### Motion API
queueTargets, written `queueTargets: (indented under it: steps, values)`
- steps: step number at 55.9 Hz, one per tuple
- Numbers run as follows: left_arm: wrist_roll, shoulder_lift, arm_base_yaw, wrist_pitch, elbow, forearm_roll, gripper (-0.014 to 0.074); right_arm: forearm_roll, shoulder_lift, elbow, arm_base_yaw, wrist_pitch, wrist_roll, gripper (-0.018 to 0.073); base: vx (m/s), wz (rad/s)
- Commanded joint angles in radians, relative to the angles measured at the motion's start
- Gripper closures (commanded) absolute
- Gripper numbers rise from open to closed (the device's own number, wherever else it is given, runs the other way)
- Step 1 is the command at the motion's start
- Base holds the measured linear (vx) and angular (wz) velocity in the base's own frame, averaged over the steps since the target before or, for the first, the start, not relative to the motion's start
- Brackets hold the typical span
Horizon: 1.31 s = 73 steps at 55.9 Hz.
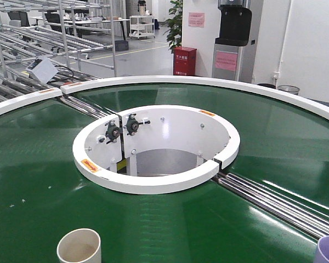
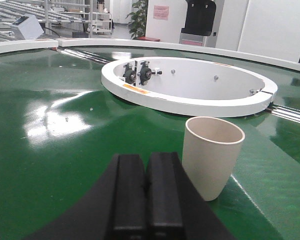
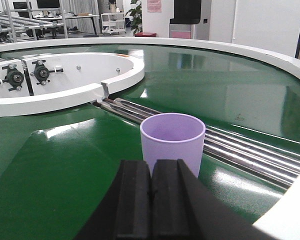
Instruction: Grab cup from conveyor and place in blue bin
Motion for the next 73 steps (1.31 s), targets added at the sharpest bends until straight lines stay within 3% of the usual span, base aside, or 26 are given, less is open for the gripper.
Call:
queueTargets:
  steps: [1, 33, 49, 58, 66, 73]
  values:
    - [-0.008, -0.002, 0.0, -0.08, 0.006, -0.007, 0.0566, -0.014, -0.007, 0.02, -0.007, -0.084, 0.0, 0.0566, 0.0, 0.0]
    - [-0.008, -0.002, 0.0, -0.085, 0.005, -0.007, 0.0566, -0.014, -0.007, 0.02, -0.007, -0.084, 0.0, 0.0566, 0.0, 0.0]
    - [-0.042, -0.002, 0.0, -0.171, 0.005, -0.007, 0.0566, -0.014, -0.007, 0.02, -0.007, -0.093, -0.001, 0.0566, 0.0, 0.0]
    - [-0.042, -0.002, 0.0, -0.243, 0.005, -0.007, 0.0566, -0.014, -0.007, 0.02, -0.007, -0.213, 0.0, 0.0566, 0.0, 0.0]
    - [-0.043, -0.002, 0.0, -0.415, -0.01, -0.007, 0.0566, -0.014, -0.007, 0.018, -0.007, -0.372, 0.0, 0.0566, 0.0, 0.0]
    - [-0.039, -0.001, 0.0, -0.398, -0.111, -0.006, 0.0566, -0.014, -0.007, -0.071, -0.007, -0.392, 0.0, 0.0566, 0.0, 0.0]
